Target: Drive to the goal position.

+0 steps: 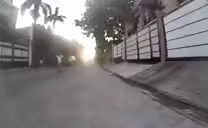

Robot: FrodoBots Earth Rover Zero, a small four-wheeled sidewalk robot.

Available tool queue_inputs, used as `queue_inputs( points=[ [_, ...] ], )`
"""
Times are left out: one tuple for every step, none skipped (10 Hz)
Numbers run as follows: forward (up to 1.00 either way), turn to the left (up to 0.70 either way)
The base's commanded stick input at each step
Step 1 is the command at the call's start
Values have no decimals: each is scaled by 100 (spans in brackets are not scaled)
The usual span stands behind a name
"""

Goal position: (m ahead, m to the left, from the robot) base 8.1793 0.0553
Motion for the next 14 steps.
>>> queue_inputs(
  points=[
    [100, 1],
    [100, 1],
    [100, 1],
    [100, 1],
    [100, 1],
    [100, 1],
    [100, 1],
    [100, 1],
    [100, 1],
    [100, 1],
    [100, 1],
    [100, 1],
    [100, 1],
    [100, 1]
  ],
)
